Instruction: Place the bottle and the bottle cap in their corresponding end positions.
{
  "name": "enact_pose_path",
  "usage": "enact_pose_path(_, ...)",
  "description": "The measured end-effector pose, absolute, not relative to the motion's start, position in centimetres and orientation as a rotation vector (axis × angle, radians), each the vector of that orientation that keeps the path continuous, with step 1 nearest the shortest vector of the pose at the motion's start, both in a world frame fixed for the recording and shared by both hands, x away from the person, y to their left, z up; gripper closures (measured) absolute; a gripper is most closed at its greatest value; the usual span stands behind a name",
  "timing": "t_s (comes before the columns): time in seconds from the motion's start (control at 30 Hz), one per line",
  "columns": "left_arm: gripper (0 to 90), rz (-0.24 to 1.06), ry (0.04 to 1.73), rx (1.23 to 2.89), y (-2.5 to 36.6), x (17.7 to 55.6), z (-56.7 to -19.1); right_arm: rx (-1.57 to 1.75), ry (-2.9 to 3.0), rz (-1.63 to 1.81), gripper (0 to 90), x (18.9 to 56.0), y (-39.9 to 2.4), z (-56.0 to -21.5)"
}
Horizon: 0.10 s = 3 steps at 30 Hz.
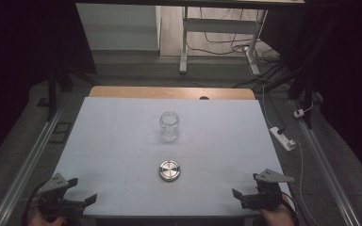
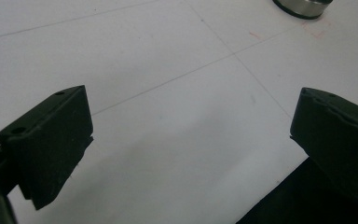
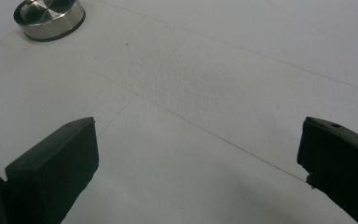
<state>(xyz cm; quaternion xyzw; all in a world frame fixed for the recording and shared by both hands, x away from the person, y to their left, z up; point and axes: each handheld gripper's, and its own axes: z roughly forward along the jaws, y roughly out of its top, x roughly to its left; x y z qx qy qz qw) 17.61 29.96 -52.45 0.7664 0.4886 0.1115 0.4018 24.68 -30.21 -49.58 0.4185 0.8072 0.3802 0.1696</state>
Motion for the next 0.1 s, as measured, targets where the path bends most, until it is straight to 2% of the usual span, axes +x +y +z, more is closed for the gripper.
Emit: enact_pose_path(0.1, 0.3, 0.27, 1.245, 1.93, 30.02, 17.68, -52.48, 1.196, 2.3, 1.073, 0.0, 24.76, -30.28, -49.62)
